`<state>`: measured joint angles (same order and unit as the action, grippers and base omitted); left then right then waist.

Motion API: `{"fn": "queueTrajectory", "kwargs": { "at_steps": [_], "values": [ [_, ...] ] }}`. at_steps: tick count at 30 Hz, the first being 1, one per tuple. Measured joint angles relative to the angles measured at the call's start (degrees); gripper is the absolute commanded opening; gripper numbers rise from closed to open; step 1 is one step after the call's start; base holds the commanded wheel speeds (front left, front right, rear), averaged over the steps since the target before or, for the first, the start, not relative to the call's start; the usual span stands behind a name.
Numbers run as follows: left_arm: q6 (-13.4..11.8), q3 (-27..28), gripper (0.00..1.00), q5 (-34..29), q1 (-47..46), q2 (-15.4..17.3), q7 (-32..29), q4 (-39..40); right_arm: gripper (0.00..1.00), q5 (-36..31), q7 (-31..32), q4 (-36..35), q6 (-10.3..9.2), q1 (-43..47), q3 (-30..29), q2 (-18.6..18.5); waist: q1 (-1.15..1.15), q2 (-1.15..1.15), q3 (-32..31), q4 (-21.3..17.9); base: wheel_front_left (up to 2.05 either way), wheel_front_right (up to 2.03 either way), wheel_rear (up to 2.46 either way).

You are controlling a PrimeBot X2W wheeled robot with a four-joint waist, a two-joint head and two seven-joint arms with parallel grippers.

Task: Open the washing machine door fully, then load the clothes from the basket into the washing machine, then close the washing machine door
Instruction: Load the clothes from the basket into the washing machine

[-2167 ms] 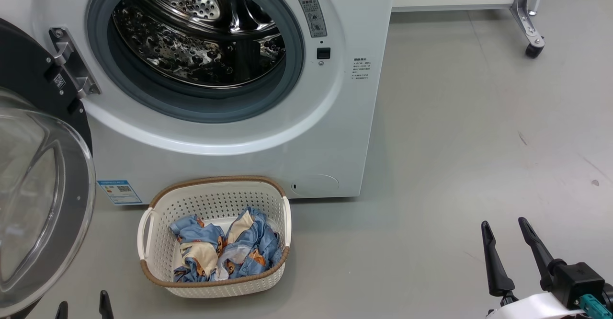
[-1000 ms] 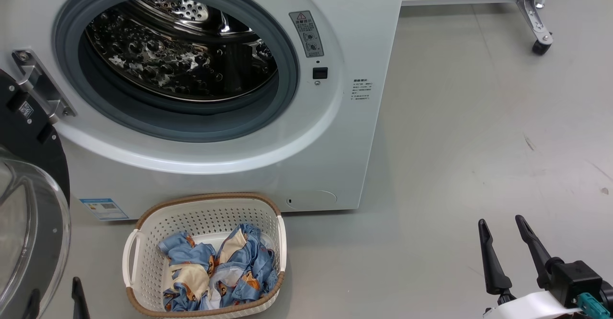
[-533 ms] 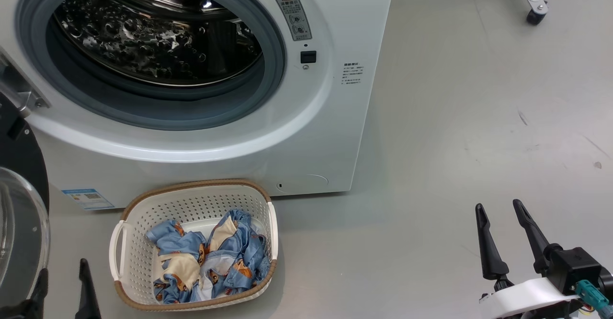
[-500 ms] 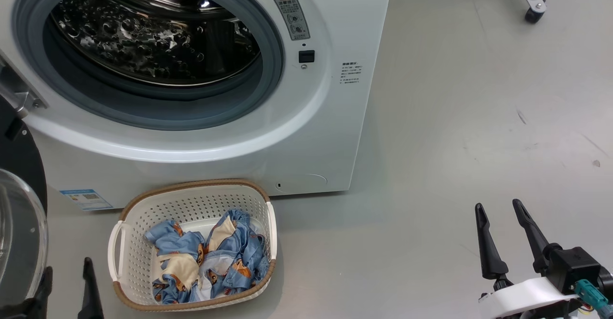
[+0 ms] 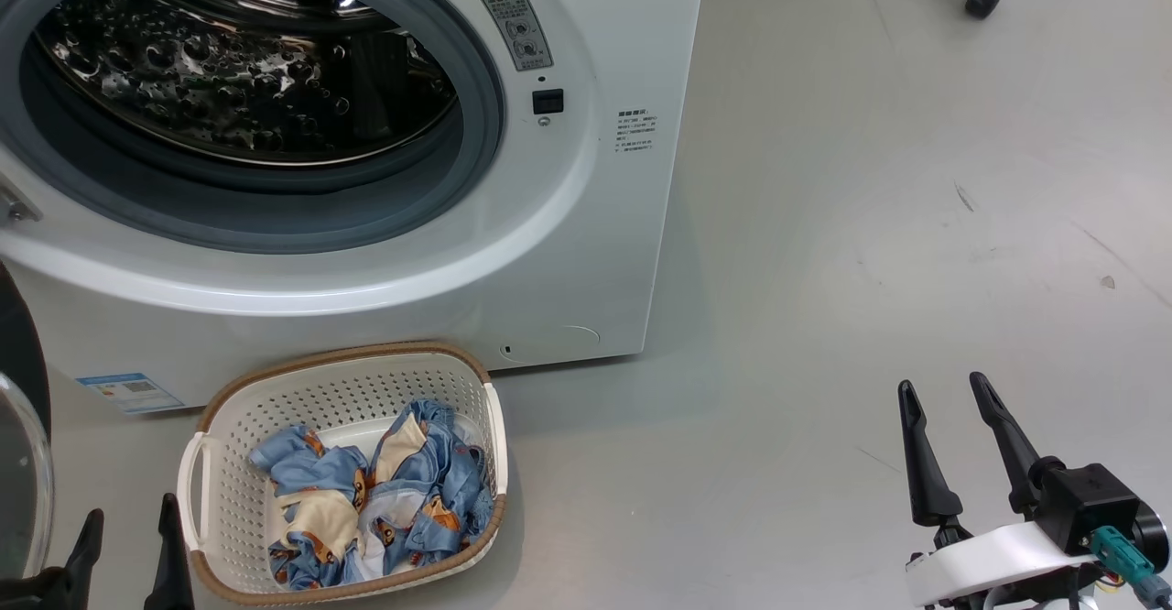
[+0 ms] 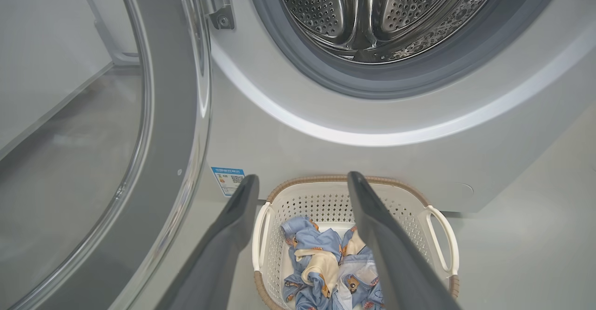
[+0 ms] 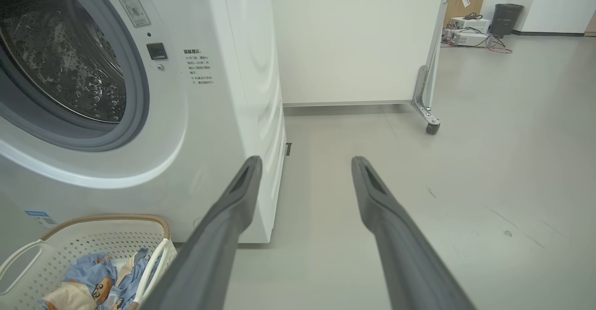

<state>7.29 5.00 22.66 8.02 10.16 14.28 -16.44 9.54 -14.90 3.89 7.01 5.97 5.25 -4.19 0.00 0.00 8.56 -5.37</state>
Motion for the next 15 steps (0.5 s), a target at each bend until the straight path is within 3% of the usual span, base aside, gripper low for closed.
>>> {"fn": "queueTrajectory", "kwargs": {
  "at_steps": [12,15],
  "values": [
    [0.0,-4.76,1.0,3.94,0.02,3.61,0.0,-0.77,1.0,0.01,0.0,-0.34,0.0,-1.05,0.86,0.36,0.0,0.0,2.63,-2.11,0.0,0.0,0.0],
    [0.0,-6.68,1.0,0.78,-0.58,-0.85,0.01,1.01,1.0,0.0,0.0,-0.36,0.0,-1.68,1.16,0.47,0.0,0.0,3.39,-2.67,0.0,0.0,0.0]
  ]
}}
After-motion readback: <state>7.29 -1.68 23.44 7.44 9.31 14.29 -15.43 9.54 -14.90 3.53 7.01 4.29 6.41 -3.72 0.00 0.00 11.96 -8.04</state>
